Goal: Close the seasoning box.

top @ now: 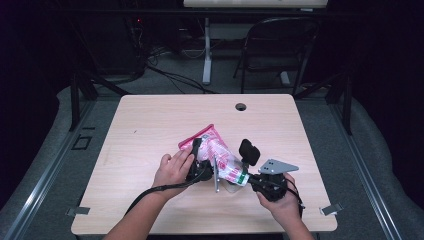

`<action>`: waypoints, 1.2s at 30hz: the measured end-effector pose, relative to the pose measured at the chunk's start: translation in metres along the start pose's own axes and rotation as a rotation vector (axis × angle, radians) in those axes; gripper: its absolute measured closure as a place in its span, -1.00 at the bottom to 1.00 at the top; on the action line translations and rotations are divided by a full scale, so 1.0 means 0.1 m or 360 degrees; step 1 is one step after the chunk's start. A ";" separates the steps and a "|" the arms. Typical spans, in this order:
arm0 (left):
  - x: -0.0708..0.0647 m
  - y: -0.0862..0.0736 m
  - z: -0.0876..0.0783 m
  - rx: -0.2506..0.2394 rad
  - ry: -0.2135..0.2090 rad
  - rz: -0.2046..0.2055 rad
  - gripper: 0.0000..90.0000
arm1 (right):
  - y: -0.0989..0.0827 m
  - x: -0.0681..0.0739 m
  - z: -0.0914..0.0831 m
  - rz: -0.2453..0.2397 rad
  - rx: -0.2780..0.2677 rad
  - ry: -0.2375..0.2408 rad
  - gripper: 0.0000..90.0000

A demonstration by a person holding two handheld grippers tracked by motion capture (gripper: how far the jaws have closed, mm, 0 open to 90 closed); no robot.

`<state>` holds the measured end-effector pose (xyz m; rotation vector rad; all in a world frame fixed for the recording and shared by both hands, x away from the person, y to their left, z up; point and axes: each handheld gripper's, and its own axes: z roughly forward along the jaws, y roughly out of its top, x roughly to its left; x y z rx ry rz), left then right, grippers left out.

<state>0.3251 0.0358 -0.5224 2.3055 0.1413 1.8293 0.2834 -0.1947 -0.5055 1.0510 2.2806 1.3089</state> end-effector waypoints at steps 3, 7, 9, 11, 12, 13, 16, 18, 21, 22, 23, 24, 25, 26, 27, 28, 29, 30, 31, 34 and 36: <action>0.00 0.00 0.00 -0.0002 0.0001 0.0000 0.36 | 0.00 0.00 0.00 0.0003 0.0002 -0.0004 1.00; 0.00 0.00 -0.01 -0.0002 0.0005 -0.0007 0.36 | 0.00 -0.01 0.01 0.0004 0.0007 -0.0006 1.00; 0.01 0.00 -0.01 -0.0005 0.0011 -0.0004 0.36 | -0.01 -0.01 0.02 0.0007 0.0007 -0.0007 1.00; 0.01 0.00 -0.01 -0.0007 0.0013 -0.0003 0.36 | -0.01 -0.02 0.02 0.0011 0.0016 -0.0006 1.00; 0.00 0.00 -0.01 -0.0011 0.0018 -0.0004 0.36 | -0.02 -0.02 0.03 0.0014 0.0014 -0.0006 1.00; 0.00 0.00 -0.01 -0.0012 0.0019 -0.0003 0.36 | -0.02 -0.03 0.03 0.0014 0.0019 -0.0006 1.00; 0.01 0.00 -0.01 -0.0015 0.0026 -0.0004 0.36 | -0.03 -0.04 0.04 0.0020 0.0022 -0.0009 1.00; 0.01 0.00 -0.02 -0.0012 0.0025 -0.0002 0.36 | -0.03 -0.04 0.05 0.0026 0.0022 -0.0013 1.00; 0.01 0.00 -0.02 -0.0014 0.0028 -0.0001 0.36 | -0.04 -0.05 0.05 0.0025 0.0034 -0.0017 1.00; 0.01 0.00 -0.02 -0.0013 0.0031 -0.0001 0.36 | -0.04 -0.05 0.06 0.0024 0.0035 -0.0016 1.00; 0.01 0.00 -0.02 -0.0014 0.0032 -0.0001 0.36 | -0.04 -0.05 0.06 0.0025 0.0036 -0.0017 1.00; 0.01 0.00 -0.02 -0.0014 0.0033 0.0001 0.37 | -0.04 -0.05 0.06 0.0027 0.0037 -0.0015 1.00; 0.01 0.00 -0.03 -0.0016 0.0035 0.0001 0.37 | -0.05 -0.06 0.07 0.0030 0.0035 -0.0017 1.00; 0.01 0.00 -0.03 -0.0018 0.0039 0.0001 0.37 | -0.05 -0.06 0.07 0.0032 0.0037 -0.0018 1.00; 0.01 0.00 -0.03 -0.0020 0.0040 0.0001 0.37 | -0.05 -0.06 0.07 0.0031 0.0040 -0.0019 1.00; 0.01 0.00 -0.03 -0.0019 0.0042 0.0003 0.37 | -0.05 -0.06 0.07 0.0032 0.0041 -0.0019 1.00; 0.01 0.00 -0.03 -0.0017 0.0038 -0.0003 0.37 | -0.05 -0.06 0.07 0.0031 0.0043 -0.0021 1.00; 0.01 0.00 -0.03 -0.0022 0.0044 0.0002 0.37 | -0.05 -0.06 0.07 0.0031 0.0042 -0.0019 1.00; 0.01 0.00 -0.03 -0.0027 0.0052 0.0006 0.37 | -0.05 -0.06 0.07 0.0032 0.0043 -0.0017 1.00; 0.01 -0.01 -0.04 -0.0027 0.0055 0.0012 0.37 | -0.06 -0.07 0.08 0.0037 0.0045 -0.0016 1.00; 0.01 0.00 -0.05 -0.0026 0.0059 0.0013 0.37 | -0.06 -0.07 0.09 0.0039 0.0047 -0.0019 1.00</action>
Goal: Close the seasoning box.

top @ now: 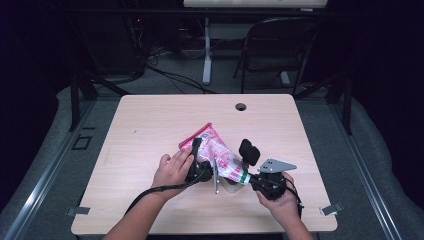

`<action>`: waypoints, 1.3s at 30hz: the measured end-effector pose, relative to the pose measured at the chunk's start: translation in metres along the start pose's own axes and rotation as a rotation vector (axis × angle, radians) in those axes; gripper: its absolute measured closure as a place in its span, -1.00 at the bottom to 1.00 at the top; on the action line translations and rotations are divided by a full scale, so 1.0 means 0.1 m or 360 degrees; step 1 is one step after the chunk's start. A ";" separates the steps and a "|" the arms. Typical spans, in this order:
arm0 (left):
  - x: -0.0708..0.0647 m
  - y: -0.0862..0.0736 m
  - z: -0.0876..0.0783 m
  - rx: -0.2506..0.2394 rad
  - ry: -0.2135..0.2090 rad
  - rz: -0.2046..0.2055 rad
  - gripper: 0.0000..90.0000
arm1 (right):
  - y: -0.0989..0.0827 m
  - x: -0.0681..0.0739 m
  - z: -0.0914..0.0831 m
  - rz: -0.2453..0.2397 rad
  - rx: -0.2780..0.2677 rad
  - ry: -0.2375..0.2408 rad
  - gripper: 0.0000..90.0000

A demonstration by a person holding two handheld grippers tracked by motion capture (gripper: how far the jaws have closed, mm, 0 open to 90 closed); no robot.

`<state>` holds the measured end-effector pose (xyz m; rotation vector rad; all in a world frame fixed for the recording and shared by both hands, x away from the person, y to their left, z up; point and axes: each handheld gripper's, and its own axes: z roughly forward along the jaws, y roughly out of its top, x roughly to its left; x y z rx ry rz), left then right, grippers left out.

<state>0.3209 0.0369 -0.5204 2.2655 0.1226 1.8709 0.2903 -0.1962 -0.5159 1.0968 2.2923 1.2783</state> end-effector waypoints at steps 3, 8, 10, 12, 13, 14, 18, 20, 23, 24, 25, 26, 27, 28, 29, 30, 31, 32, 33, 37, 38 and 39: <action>0.01 0.00 -0.01 -0.0003 0.0011 0.0014 0.37 | 0.00 -0.01 0.00 0.0002 0.0003 -0.0002 1.00; 0.01 0.01 -0.02 -0.0012 0.0028 0.0026 0.38 | -0.01 -0.01 0.01 -0.0001 0.0013 -0.0008 1.00; 0.01 0.00 -0.03 -0.0015 0.0032 0.0033 0.38 | -0.01 -0.01 0.01 0.0005 0.0010 -0.0004 1.00; 0.01 0.00 -0.03 -0.0009 0.0030 0.0035 0.38 | -0.01 -0.01 0.01 0.0005 0.0010 -0.0004 1.00; 0.01 0.00 -0.04 -0.0014 0.0039 0.0040 0.38 | -0.02 -0.01 0.01 0.0006 0.0008 -0.0002 1.00; 0.01 0.01 -0.04 -0.0009 0.0038 0.0046 0.38 | -0.02 -0.01 0.01 0.0006 0.0008 -0.0003 1.00; 0.02 0.01 -0.05 -0.0012 0.0043 0.0057 0.38 | -0.02 -0.01 0.02 0.0010 0.0005 -0.0003 1.00; 0.02 0.01 -0.05 -0.0015 0.0046 0.0058 0.38 | -0.02 -0.01 0.02 0.0011 0.0004 -0.0004 1.00; 0.03 0.01 -0.05 -0.0018 0.0048 0.0058 0.38 | -0.02 -0.01 0.02 0.0010 0.0004 -0.0006 1.00; 0.03 0.01 -0.05 -0.0020 0.0050 0.0057 0.38 | -0.02 -0.01 0.01 0.0011 0.0004 -0.0006 1.00; 0.03 0.01 -0.05 -0.0016 0.0047 0.0059 0.38 | -0.02 -0.01 0.02 0.0012 0.0004 -0.0005 1.00; 0.03 0.01 -0.06 -0.0016 0.0047 0.0060 0.39 | -0.02 -0.01 0.01 0.0008 0.0007 -0.0005 1.00; 0.03 0.01 -0.06 -0.0016 0.0048 0.0060 0.39 | -0.02 -0.01 0.02 0.0011 0.0004 -0.0005 1.00; 0.02 0.01 -0.06 -0.0022 0.0053 0.0061 0.39 | -0.02 -0.01 0.02 0.0007 0.0008 -0.0005 1.00; 0.02 0.01 -0.06 -0.0019 0.0054 0.0065 0.39 | -0.02 -0.01 0.02 0.0008 0.0009 -0.0005 1.00; 0.02 0.01 -0.06 -0.0018 0.0053 0.0061 0.39 | -0.02 -0.01 0.02 0.0006 0.0009 -0.0005 1.00; 0.02 0.01 -0.06 -0.0023 0.0060 0.0063 0.39 | -0.03 -0.01 0.02 0.0012 0.0003 -0.0003 1.00; 0.02 0.01 -0.06 -0.0027 0.0075 0.0073 0.39 | -0.03 -0.01 0.02 0.0012 0.0003 -0.0003 1.00; 0.02 0.01 -0.07 -0.0024 0.0075 0.0075 0.39 | -0.03 -0.01 0.02 0.0013 0.0003 -0.0002 1.00; 0.02 0.01 -0.08 -0.0031 0.0090 0.0078 0.39 | -0.03 -0.01 0.02 0.0005 0.0013 -0.0003 1.00; 0.02 0.01 -0.08 -0.0036 0.0095 0.0074 0.39 | -0.03 0.00 0.02 0.0006 0.0013 -0.0003 1.00; 0.02 0.01 -0.08 -0.0034 0.0094 0.0074 0.39 | -0.03 0.00 0.02 0.0006 0.0014 -0.0003 1.00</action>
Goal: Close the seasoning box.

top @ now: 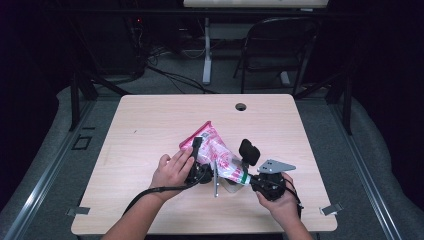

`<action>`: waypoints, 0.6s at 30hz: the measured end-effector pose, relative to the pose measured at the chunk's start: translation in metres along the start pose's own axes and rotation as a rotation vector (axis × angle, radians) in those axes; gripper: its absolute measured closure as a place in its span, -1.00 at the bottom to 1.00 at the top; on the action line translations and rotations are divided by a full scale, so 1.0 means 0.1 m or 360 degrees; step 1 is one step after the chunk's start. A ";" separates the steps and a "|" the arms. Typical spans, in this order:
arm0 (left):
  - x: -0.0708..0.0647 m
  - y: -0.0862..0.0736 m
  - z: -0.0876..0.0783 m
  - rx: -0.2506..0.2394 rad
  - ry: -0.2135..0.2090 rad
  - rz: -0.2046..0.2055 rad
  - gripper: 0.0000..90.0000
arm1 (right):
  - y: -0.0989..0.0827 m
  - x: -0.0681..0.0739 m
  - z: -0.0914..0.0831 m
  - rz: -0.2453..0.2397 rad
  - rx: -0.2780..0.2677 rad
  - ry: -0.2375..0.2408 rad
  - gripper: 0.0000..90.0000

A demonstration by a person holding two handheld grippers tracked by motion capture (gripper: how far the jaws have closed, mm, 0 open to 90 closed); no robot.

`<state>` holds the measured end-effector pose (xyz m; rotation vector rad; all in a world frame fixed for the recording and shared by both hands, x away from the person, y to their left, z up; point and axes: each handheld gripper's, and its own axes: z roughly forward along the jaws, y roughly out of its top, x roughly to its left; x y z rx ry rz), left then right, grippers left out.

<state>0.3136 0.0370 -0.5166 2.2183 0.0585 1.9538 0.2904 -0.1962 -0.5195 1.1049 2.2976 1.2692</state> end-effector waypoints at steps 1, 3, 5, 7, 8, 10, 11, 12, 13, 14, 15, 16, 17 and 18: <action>0.00 0.00 0.00 0.0000 0.0003 0.0000 0.39 | 0.00 0.00 0.00 -0.0001 0.0000 0.0000 1.00; 0.00 0.00 0.00 -0.0002 0.0002 -0.0008 0.39 | 0.00 0.00 0.00 -0.0001 -0.0001 -0.0001 1.00; 0.00 0.00 -0.01 -0.0009 0.0016 0.0000 0.39 | 0.00 0.00 0.00 -0.0001 0.0000 0.0000 1.00; 0.00 0.00 -0.01 -0.0011 0.0019 0.0001 0.40 | -0.01 0.00 0.00 -0.0001 0.0000 -0.0001 1.00; 0.00 0.00 -0.01 -0.0011 0.0023 0.0000 0.40 | -0.01 0.00 0.00 -0.0002 0.0001 -0.0001 1.00; 0.00 0.01 -0.01 -0.0014 0.0027 0.0001 0.40 | -0.01 0.00 0.00 -0.0002 0.0002 -0.0001 1.00; 0.00 0.01 -0.01 -0.0015 0.0029 -0.0001 0.40 | -0.01 0.00 0.00 -0.0001 0.0001 -0.0001 1.00; -0.01 0.01 -0.01 -0.0013 0.0025 -0.0006 0.40 | -0.01 0.00 0.00 0.0003 -0.0002 -0.0001 1.00; 0.00 0.01 -0.02 -0.0016 0.0033 0.0001 0.40 | -0.01 0.00 0.00 0.0003 -0.0002 -0.0001 1.00; 0.00 0.01 -0.02 -0.0016 0.0034 0.0001 0.40 | -0.01 0.00 0.00 0.0001 -0.0001 0.0002 1.00; 0.00 0.01 -0.02 -0.0016 0.0038 0.0003 0.40 | -0.01 0.00 0.00 0.0000 -0.0007 -0.0001 1.00; 0.00 0.01 -0.02 -0.0016 0.0042 0.0004 0.40 | -0.01 0.00 0.00 -0.0001 -0.0006 -0.0001 1.00; 0.00 0.01 -0.02 -0.0018 0.0046 0.0005 0.40 | -0.01 0.00 0.01 0.0002 -0.0011 0.0002 1.00; 0.00 0.00 -0.02 -0.0020 0.0045 0.0003 0.40 | -0.01 0.00 0.00 -0.0003 -0.0006 0.0001 1.00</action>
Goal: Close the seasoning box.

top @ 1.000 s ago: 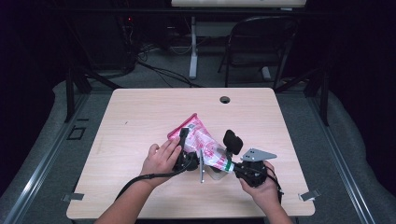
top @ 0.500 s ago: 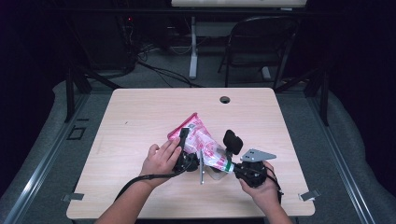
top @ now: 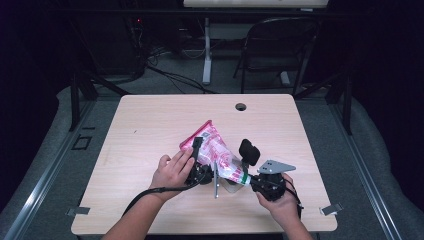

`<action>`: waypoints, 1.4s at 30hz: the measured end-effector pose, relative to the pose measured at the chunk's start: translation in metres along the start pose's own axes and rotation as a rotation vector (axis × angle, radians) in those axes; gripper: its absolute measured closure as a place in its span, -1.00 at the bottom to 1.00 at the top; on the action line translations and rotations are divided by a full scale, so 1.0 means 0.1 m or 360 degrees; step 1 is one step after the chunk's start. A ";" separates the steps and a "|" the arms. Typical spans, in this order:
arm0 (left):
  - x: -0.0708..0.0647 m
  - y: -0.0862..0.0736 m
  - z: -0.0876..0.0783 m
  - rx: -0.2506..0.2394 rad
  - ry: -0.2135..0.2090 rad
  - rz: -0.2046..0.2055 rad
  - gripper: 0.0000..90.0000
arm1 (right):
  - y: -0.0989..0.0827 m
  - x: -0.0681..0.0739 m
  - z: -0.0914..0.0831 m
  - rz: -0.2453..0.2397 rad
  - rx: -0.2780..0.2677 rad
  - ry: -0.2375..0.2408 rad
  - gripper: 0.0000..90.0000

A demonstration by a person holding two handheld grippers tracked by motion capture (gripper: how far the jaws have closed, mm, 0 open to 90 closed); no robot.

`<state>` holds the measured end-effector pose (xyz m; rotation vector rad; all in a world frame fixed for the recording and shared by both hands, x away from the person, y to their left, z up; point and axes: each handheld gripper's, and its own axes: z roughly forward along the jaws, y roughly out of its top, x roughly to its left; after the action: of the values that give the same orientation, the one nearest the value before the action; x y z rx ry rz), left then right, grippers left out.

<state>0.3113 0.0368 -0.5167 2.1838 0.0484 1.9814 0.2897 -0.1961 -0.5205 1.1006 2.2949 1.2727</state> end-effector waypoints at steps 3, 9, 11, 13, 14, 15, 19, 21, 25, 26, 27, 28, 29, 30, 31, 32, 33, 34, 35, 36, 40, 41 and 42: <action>0.00 0.00 0.00 -0.0002 0.0006 0.0003 0.40 | 0.00 0.00 0.00 0.0004 0.0002 0.0001 1.00; 0.00 0.00 -0.01 -0.0006 0.0018 0.0001 0.40 | 0.00 0.00 0.00 0.0009 -0.0005 0.0000 1.00; 0.00 0.00 -0.01 -0.0007 0.0020 0.0002 0.40 | 0.00 0.01 0.00 0.0007 -0.0002 0.0001 1.00; 0.00 0.00 -0.01 -0.0008 0.0021 0.0001 0.40 | 0.00 0.00 0.00 0.0003 0.0004 -0.0001 1.00; 0.00 0.00 -0.01 -0.0008 0.0021 0.0000 0.40 | 0.00 0.01 0.00 0.0007 -0.0001 -0.0001 1.00; 0.00 0.00 -0.01 -0.0013 0.0031 0.0009 0.40 | 0.00 0.01 0.00 0.0007 -0.0001 -0.0002 1.00; 0.01 0.00 -0.01 -0.0014 0.0034 0.0005 0.40 | 0.00 0.00 0.00 0.0003 0.0004 -0.0001 1.00; 0.01 0.00 -0.01 -0.0017 0.0037 0.0006 0.40 | 0.00 0.00 0.00 -0.0004 0.0011 -0.0004 1.00; 0.01 0.00 -0.01 -0.0019 0.0042 0.0005 0.41 | 0.00 0.00 0.00 -0.0004 0.0010 -0.0004 1.00; 0.01 0.00 -0.02 -0.0020 0.0043 0.0005 0.41 | 0.00 0.00 0.00 -0.0004 0.0012 -0.0003 1.00; 0.01 0.00 -0.02 -0.0021 0.0043 0.0003 0.40 | 0.00 0.00 0.00 -0.0005 0.0012 -0.0003 1.00; 0.01 0.00 -0.02 -0.0021 0.0043 0.0003 0.40 | 0.00 0.00 0.00 -0.0005 0.0011 -0.0003 1.00; 0.01 0.00 -0.02 -0.0021 0.0046 0.0005 0.41 | 0.00 0.00 0.00 -0.0005 0.0011 -0.0003 1.00; 0.01 0.00 -0.02 -0.0021 0.0046 0.0004 0.41 | 0.00 0.00 0.00 -0.0005 0.0012 -0.0003 1.00; 0.01 0.01 -0.02 -0.0021 0.0043 0.0003 0.41 | 0.00 0.00 0.00 -0.0005 0.0012 -0.0003 1.00; 0.01 0.01 -0.02 -0.0021 0.0047 0.0005 0.41 | 0.00 0.00 0.00 -0.0006 0.0012 -0.0003 1.00; 0.01 0.01 -0.02 -0.0025 0.0049 0.0006 0.41 | 0.00 0.00 0.00 -0.0006 0.0011 -0.0002 1.00; 0.02 0.01 -0.02 -0.0024 0.0049 0.0005 0.41 | 0.00 0.00 0.00 -0.0006 0.0012 -0.0002 1.00; 0.01 0.00 -0.01 -0.0049 0.0063 0.0001 0.41 | 0.00 0.00 0.01 -0.0005 0.0011 -0.0002 1.00; 0.02 0.01 -0.02 -0.0024 0.0048 0.0004 0.41 | 0.00 0.00 0.01 -0.0005 0.0012 -0.0002 1.00; 0.03 0.01 -0.02 -0.0024 0.0053 0.0008 0.41 | 0.00 0.00 0.01 -0.0005 0.0011 -0.0002 1.00; 0.03 0.01 -0.02 -0.0024 0.0053 0.0008 0.41 | 0.00 0.00 0.01 -0.0005 0.0011 -0.0001 1.00; 0.03 0.01 -0.02 -0.0025 0.0052 0.0005 0.41 | 0.00 0.00 0.01 -0.0005 0.0011 -0.0001 1.00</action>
<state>0.3092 0.0363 -0.5138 2.1431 0.0338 2.0121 0.2900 -0.1956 -0.5210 1.0992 2.3012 1.2640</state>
